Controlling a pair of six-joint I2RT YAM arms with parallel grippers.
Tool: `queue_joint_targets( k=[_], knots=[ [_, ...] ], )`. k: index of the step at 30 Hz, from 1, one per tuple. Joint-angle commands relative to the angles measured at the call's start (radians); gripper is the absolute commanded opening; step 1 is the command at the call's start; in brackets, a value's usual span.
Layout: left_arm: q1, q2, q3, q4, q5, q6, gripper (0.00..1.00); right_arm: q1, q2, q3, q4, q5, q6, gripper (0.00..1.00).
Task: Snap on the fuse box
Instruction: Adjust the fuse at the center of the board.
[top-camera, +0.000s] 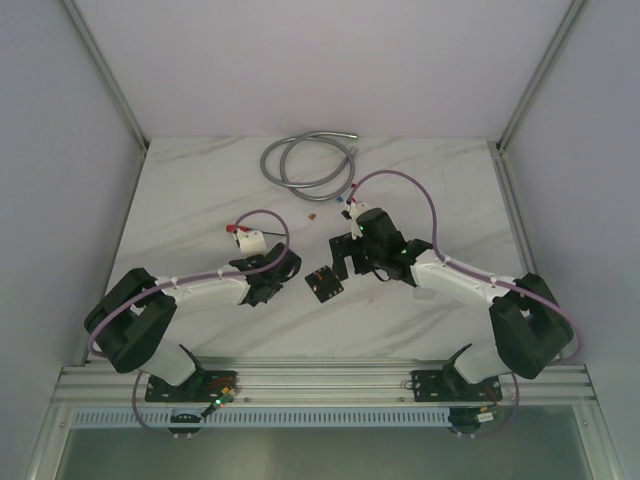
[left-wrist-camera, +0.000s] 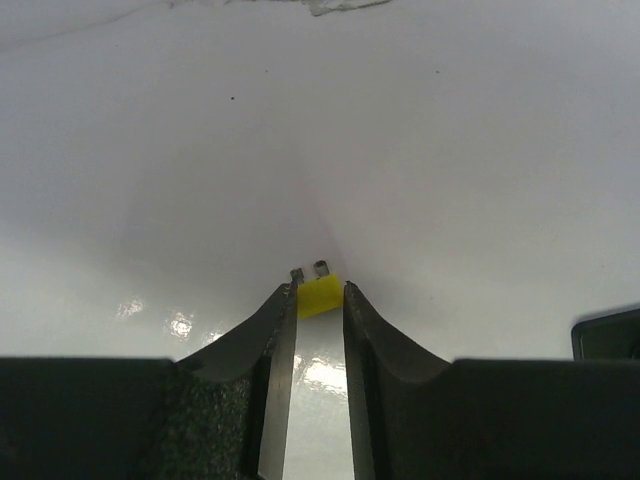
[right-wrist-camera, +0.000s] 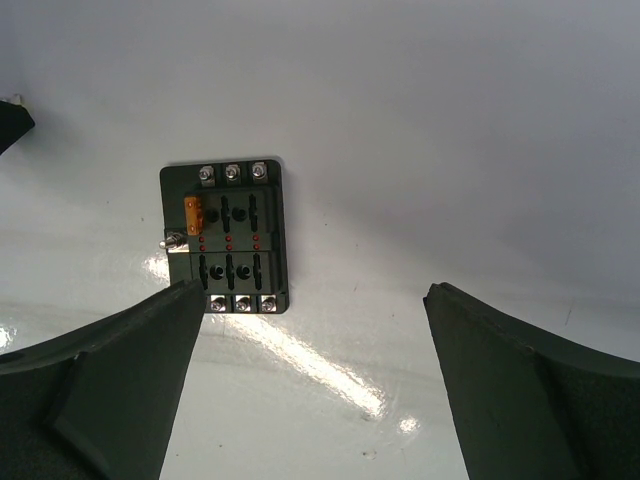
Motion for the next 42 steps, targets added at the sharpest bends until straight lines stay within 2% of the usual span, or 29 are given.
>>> queue_joint_targets(
  k=[1,9,16,20,29,37,42],
  knots=[
    [-0.003,0.03,0.008,-0.056,0.092,0.018,0.31,-0.003,-0.029,-0.015,0.018,0.013,0.011,1.0],
    [-0.003,0.047,0.093,0.066,0.181,0.046,0.31,-0.003,-0.048,-0.028,0.03,0.023,0.016,1.0],
    [-0.003,0.089,0.221,0.086,0.203,0.102,0.31,-0.003,-0.071,-0.046,0.037,0.033,0.02,1.0],
    [0.002,0.087,0.245,0.118,0.248,0.096,0.31,-0.003,-0.09,-0.075,0.089,0.011,0.039,1.0],
    [0.019,0.064,0.217,0.236,0.328,-0.031,0.32,0.002,-0.133,-0.248,0.449,-0.05,0.177,0.98],
    [0.029,0.083,0.213,0.296,0.368,-0.104,0.32,0.003,-0.094,-0.351,0.714,-0.036,0.257,0.97],
    [0.032,0.079,0.203,0.34,0.404,-0.153,0.32,0.002,-0.052,-0.418,0.914,-0.016,0.319,0.89]
  ],
)
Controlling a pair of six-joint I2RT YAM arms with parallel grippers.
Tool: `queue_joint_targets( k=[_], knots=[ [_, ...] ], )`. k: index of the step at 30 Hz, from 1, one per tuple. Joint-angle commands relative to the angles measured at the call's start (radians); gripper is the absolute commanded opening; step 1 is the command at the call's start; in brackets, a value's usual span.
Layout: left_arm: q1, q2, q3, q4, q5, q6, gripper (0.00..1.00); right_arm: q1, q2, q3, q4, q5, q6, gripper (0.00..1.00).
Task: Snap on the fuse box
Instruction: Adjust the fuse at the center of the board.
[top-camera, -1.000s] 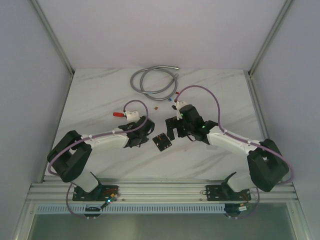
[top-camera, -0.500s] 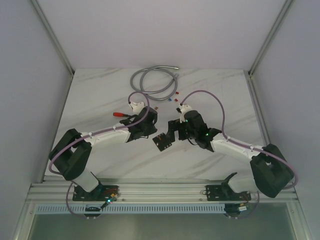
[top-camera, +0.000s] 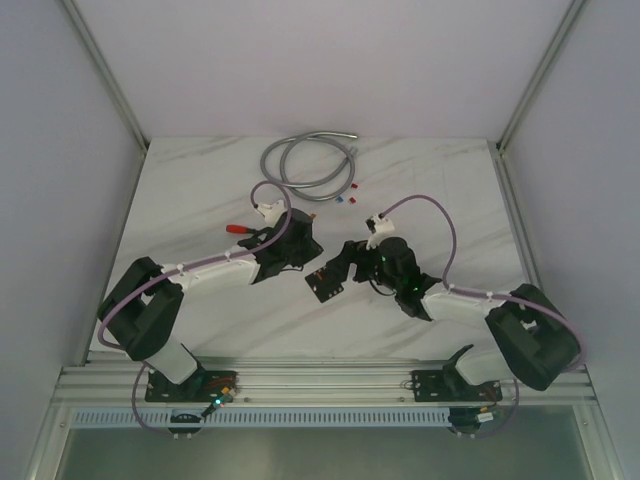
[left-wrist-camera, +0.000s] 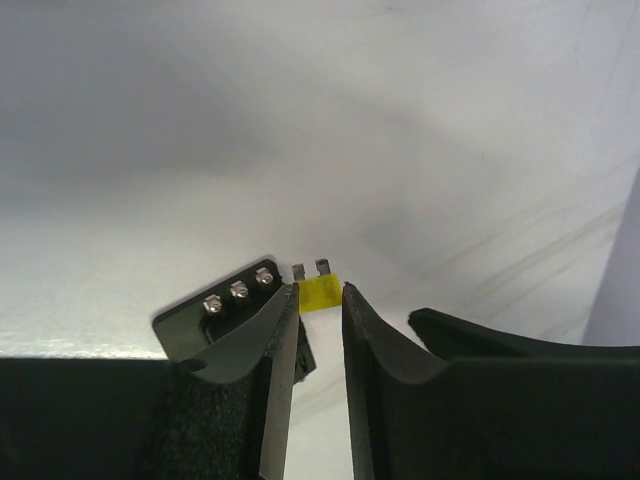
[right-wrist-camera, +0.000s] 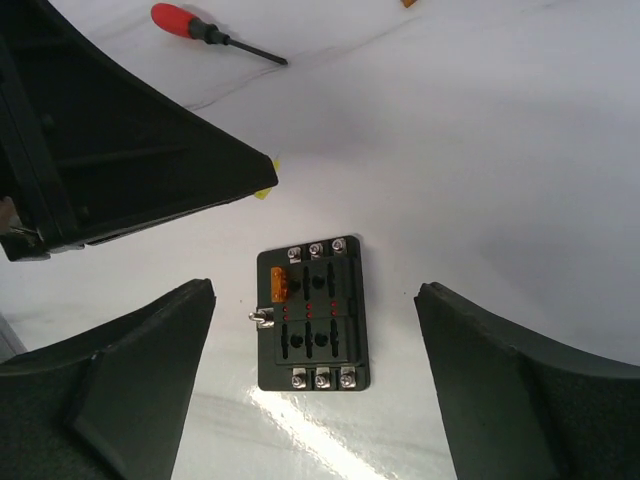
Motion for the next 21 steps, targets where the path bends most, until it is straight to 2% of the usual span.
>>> queue_joint_targets(
  k=[1,8,11,13,17,21],
  knots=[
    [0.007,-0.005,-0.023,0.073,0.051,-0.072,0.32,0.002,0.042,-0.06,0.27,0.018,0.077,0.86],
    [0.008,-0.025,-0.056,0.131,0.085,-0.151,0.32,0.012,0.099,-0.118,0.507,0.055,0.112,0.72],
    [0.008,-0.037,-0.069,0.145,0.088,-0.178,0.32,0.016,0.121,-0.121,0.563,0.067,0.112,0.69],
    [0.008,-0.041,-0.079,0.159,0.096,-0.195,0.32,0.024,0.139,-0.12,0.595,0.076,0.112,0.61],
    [0.007,-0.046,-0.093,0.185,0.11,-0.226,0.32,0.042,0.171,-0.113,0.644,0.095,0.109,0.53],
    [0.007,-0.054,-0.105,0.206,0.117,-0.251,0.32,0.06,0.227,-0.121,0.681,0.128,0.106,0.49]
  ],
)
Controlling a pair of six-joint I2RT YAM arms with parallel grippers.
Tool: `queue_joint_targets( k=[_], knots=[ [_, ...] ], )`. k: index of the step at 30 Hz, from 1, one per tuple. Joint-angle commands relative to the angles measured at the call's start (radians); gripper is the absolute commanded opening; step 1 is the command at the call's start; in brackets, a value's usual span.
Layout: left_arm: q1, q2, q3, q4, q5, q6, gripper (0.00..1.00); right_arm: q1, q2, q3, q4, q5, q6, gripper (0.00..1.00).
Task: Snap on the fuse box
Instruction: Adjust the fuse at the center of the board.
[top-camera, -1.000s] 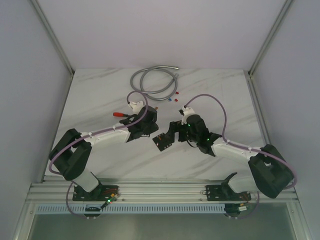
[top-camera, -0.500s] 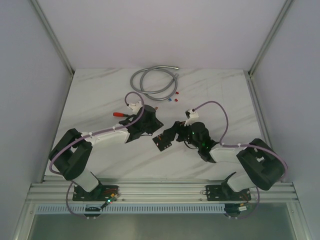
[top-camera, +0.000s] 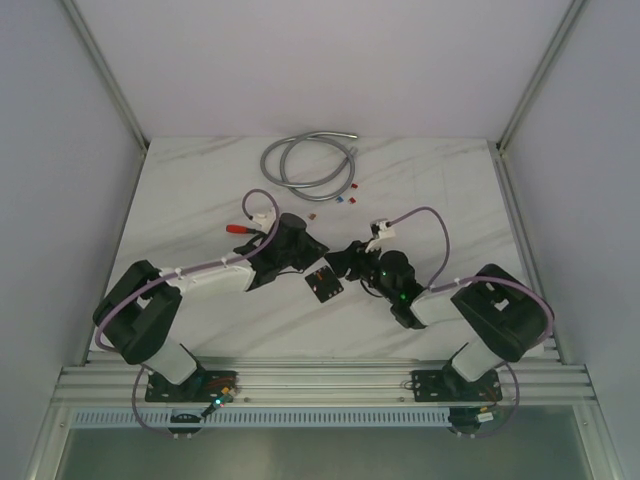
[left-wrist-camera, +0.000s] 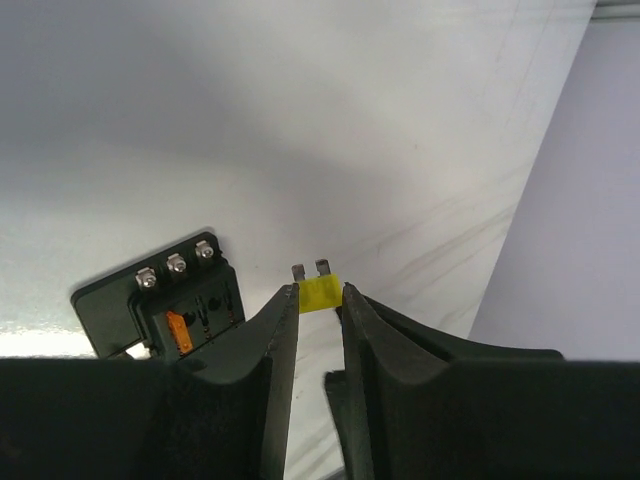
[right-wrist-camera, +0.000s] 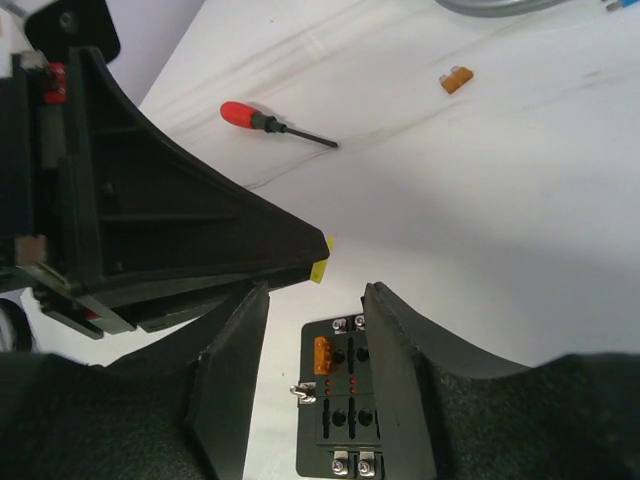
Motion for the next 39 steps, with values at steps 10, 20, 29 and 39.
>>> queue_joint_targets(
  k=[10,20,29,39],
  knots=[
    [0.003,-0.025,-0.048,0.101,0.054,-0.087,0.32,0.048,0.064,-0.014,0.152,0.133,-0.008,0.42],
    [-0.001,-0.033,-0.069,0.127,0.074,-0.115,0.32,0.057,0.099,0.003,0.191,0.2,-0.013,0.34],
    [-0.018,-0.03,-0.076,0.143,0.088,-0.138,0.32,0.068,0.126,0.022,0.231,0.279,-0.038,0.23],
    [-0.01,-0.055,-0.097,0.137,0.059,-0.103,0.35,0.063,0.083,0.079,0.015,0.246,-0.116,0.29]
  ],
)
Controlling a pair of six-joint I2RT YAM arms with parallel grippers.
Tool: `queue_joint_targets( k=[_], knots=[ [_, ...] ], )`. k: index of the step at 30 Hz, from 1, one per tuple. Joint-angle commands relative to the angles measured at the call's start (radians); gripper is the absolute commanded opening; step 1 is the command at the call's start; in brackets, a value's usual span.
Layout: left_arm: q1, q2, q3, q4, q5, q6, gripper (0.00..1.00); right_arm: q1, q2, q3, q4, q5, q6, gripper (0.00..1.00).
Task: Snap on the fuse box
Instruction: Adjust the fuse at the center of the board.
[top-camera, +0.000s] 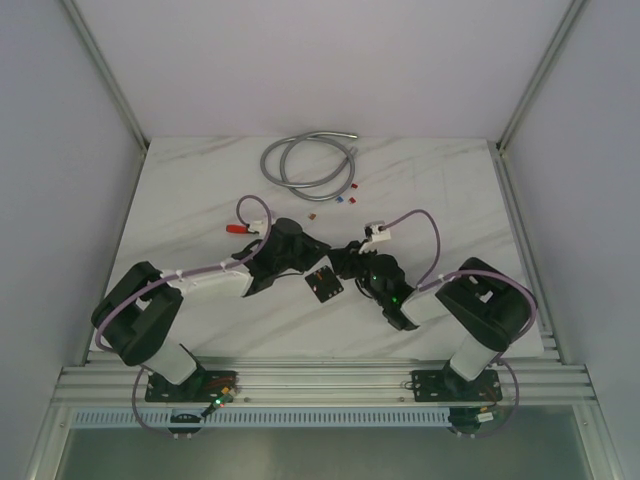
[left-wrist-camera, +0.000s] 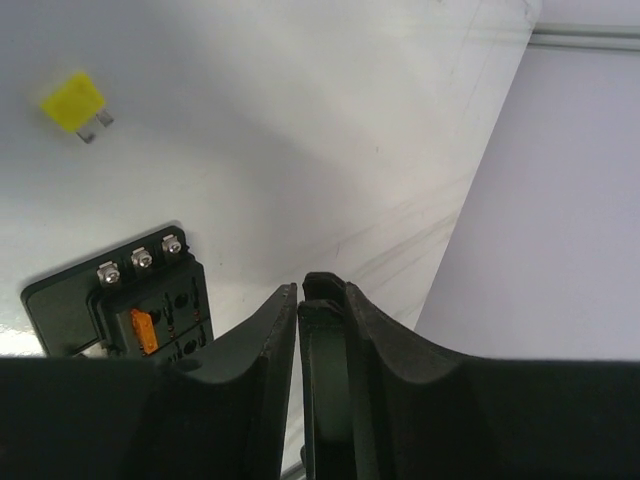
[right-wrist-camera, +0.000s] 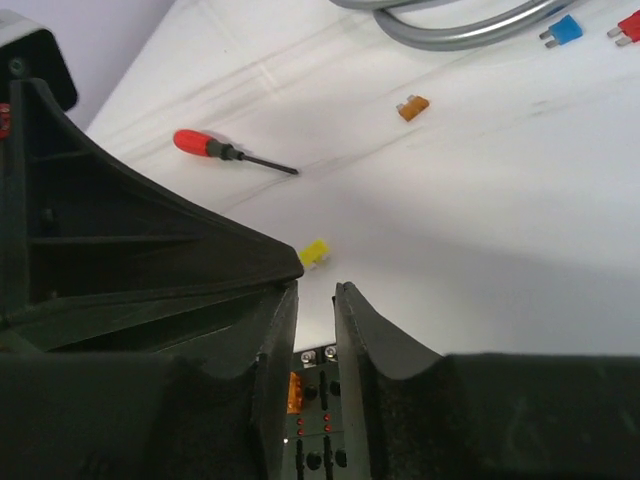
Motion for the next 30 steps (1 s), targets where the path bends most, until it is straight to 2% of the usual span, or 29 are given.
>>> queue_joint_targets(
  k=[1,8,12,16,25,30],
  knots=[
    [-0.003,-0.056,-0.03,-0.02,0.023,0.045,0.37,-0.011,-0.043,0.056,-0.137,0.033,-0.073,0.32],
    [0.063,-0.137,-0.066,-0.153,-0.056,0.205,0.49,-0.039,-0.049,0.165,-0.425,-0.141,-0.196,0.45],
    [0.114,-0.2,-0.1,-0.218,-0.069,0.304,0.57,-0.041,-0.022,0.305,-0.647,-0.2,-0.323,0.5],
    [0.185,-0.263,-0.178,-0.24,-0.069,0.372,0.63,-0.04,0.024,0.419,-0.809,-0.232,-0.427,0.57],
    [0.309,-0.359,-0.27,-0.264,-0.042,0.503,0.79,-0.028,0.187,0.753,-1.238,-0.265,-0.565,0.65],
    [0.338,-0.377,-0.294,-0.263,-0.036,0.547,0.88,-0.017,0.265,0.892,-1.35,-0.25,-0.582,0.66]
  ],
)
